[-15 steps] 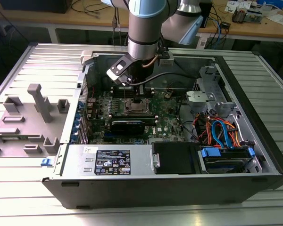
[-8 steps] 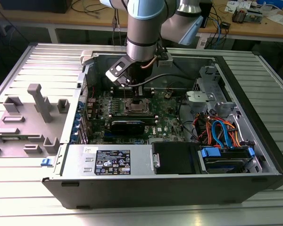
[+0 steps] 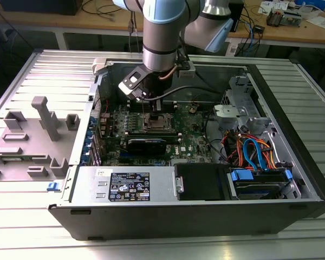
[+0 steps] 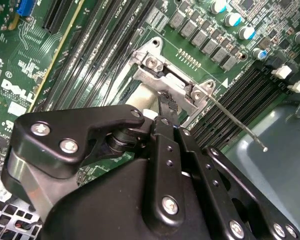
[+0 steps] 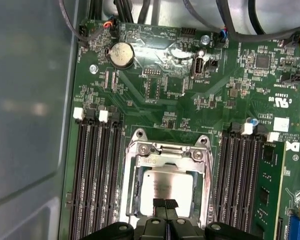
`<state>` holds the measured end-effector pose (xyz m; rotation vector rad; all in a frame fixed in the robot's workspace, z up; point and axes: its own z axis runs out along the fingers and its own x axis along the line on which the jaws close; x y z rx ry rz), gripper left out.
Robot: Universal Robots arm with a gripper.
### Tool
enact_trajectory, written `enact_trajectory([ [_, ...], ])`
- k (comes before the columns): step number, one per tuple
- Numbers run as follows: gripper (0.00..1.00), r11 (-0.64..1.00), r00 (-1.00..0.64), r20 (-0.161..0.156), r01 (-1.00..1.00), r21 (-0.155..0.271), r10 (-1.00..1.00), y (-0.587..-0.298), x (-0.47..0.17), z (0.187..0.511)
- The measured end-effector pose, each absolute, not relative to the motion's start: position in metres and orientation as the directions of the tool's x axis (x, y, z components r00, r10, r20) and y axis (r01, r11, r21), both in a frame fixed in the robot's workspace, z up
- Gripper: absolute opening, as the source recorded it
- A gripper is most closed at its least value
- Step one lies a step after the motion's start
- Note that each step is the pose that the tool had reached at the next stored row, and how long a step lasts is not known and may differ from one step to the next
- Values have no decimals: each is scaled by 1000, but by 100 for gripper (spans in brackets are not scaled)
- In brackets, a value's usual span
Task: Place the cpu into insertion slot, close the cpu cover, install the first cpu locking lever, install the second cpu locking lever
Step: 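Close the cpu cover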
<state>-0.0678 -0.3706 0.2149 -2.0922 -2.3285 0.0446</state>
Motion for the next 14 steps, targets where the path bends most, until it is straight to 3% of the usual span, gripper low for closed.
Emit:
enact_trajectory([
  [14,11,115,-115,-11,993,-28,993,-371,-82,208],
])
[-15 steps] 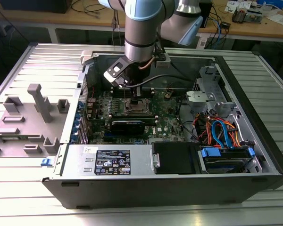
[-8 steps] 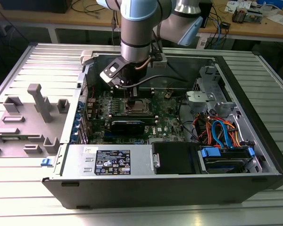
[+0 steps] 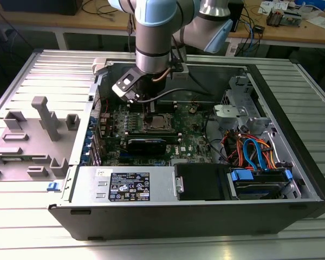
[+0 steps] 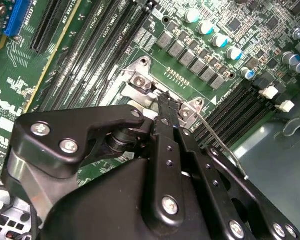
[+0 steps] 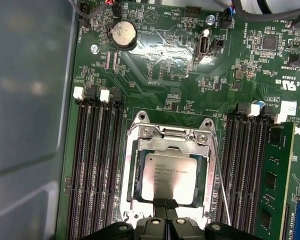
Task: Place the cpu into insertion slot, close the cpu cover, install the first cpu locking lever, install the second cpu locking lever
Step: 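Close the cpu cover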
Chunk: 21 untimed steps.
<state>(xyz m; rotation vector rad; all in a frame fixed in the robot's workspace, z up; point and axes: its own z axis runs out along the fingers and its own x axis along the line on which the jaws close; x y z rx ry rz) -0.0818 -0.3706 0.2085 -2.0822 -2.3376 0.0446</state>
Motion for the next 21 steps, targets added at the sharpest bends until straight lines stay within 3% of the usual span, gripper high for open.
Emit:
enact_trajectory([
  [21,11,117,-117,-11,993,-29,993,-371,-50,212],
])
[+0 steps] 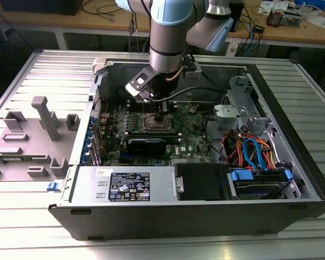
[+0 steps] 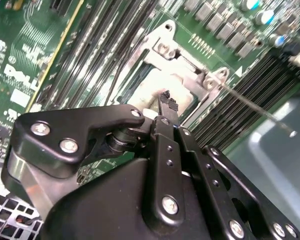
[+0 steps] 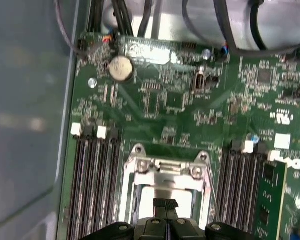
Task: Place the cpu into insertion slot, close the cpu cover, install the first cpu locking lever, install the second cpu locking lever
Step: 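Close the cpu cover, then install the first cpu locking lever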
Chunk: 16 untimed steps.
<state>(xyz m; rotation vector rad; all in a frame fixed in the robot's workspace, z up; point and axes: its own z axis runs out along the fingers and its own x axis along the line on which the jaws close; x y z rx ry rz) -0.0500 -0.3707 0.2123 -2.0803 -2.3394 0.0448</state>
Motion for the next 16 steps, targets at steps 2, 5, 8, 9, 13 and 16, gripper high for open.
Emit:
enact_trajectory([
  [2,11,117,-117,-11,993,-28,993,-371,-50,212],
  [5,11,117,-117,-11,993,-28,993,-371,-50,212],
  [8,11,117,-117,-11,993,-28,993,-371,-49,212],
  [9,11,117,-117,-11,993,-28,993,-371,-49,212],
  [13,11,117,-117,-11,993,-28,993,-371,-49,212],
  [16,11,117,-117,-11,993,-28,993,-371,-49,212],
])
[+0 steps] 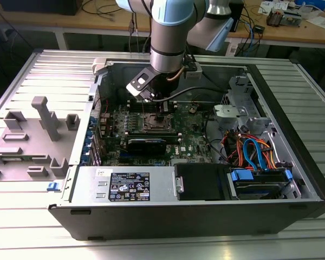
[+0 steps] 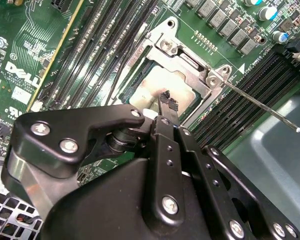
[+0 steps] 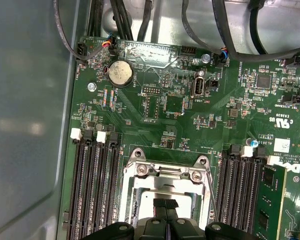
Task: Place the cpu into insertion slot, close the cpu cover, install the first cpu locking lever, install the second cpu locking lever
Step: 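Install the first cpu locking lever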
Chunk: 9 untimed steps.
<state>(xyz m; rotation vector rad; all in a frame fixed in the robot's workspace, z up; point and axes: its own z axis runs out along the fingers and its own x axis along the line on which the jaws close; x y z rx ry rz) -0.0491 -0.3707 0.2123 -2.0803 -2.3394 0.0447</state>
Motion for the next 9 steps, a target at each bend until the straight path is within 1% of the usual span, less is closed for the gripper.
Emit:
enact_trajectory([
  [2,11,117,-117,-11,993,-28,993,-371,-49,213],
  [9,11,117,-117,-11,993,-28,993,-371,-49,233],
])
